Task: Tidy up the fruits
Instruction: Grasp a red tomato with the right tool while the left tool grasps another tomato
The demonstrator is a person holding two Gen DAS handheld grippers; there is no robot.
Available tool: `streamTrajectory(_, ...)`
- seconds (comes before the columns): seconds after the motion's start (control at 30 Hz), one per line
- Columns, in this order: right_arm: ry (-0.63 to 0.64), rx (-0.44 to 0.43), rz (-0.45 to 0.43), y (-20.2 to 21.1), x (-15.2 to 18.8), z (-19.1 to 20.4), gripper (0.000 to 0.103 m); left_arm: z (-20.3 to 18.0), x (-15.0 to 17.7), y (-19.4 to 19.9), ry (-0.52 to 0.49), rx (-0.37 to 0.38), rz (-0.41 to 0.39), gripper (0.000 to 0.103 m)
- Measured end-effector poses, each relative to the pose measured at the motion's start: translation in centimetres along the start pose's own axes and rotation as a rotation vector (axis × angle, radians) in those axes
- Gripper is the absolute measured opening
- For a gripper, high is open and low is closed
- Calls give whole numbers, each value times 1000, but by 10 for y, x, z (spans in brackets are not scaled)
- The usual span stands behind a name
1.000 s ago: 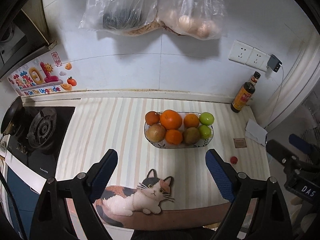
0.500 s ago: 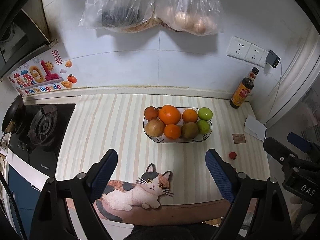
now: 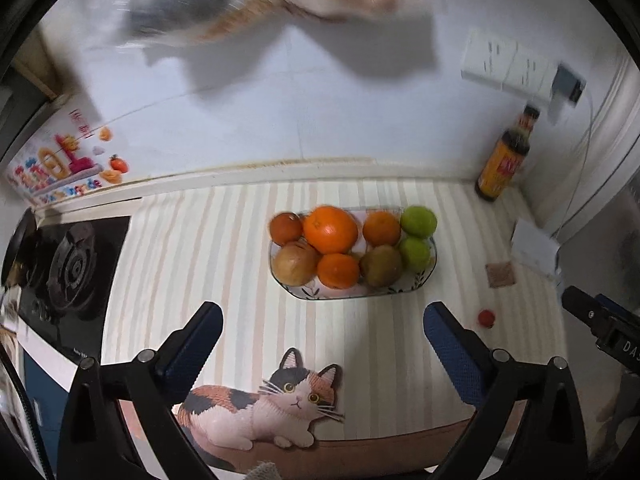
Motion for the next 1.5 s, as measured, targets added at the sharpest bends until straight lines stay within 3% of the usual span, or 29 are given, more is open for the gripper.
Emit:
streamTrajectory(0.2,-102,61,127,-92,35,-72,93,-50,3,-68,-114,-58,109,103)
streamTrajectory(0.27,-124,53,190,-123,52,-85,70,-68,7,-90,-166,-67,141,103)
streamTrajectory(0.4,-137,53,255,-167,79,-98,61,-100,17,-129,-293,-130,155,103)
streamTrajectory(0.53,-119,31,296,-191,97,-95,54,-120,29,-155,-355,-148,206,103)
streamTrajectory(0.63,-100,13,319,-204,106,-91,37,-130,33,-163,-371,-141,222,103)
streamTrajectory(0.67,-93,10,324,-208,108,-90,29,-134,33,-165,-374,-134,230,103)
streamTrajectory(0.7,-92,5,317,-209,109,-90,28,-139,34,-167,-375,-123,235,103)
streamTrajectory(0.9,-114,6,254,-191,102,-105,28,-182,32,-174,-413,-20,268,103)
streamTrajectory(1.17,-210,54,236,-177,104,-162,28,-266,41,-200,-509,150,370,101)
streamTrajectory(1.23,-233,64,235,-176,106,-176,28,-283,45,-205,-527,176,381,95)
streamTrajectory(1.33,-255,75,229,-175,108,-188,28,-301,51,-213,-545,199,406,67)
streamTrajectory(1.4,-265,77,229,-173,109,-194,28,-309,56,-218,-550,202,421,44)
streamTrajectory(1.47,-274,75,228,-173,110,-198,28,-313,59,-220,-551,203,415,30)
streamTrajectory(1.5,-277,75,227,-173,110,-199,28,-313,59,-220,-548,206,408,30)
Point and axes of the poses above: each gripper's, at about its wrist camera, not at the fingertips, and y roughly against the way its jaws point, z to its left, x to its underside, the point moved 8 cm from there along -y, roughly the way its jaws point, and after that the axes turned 5 degrees about z, right-handed, at the moved point
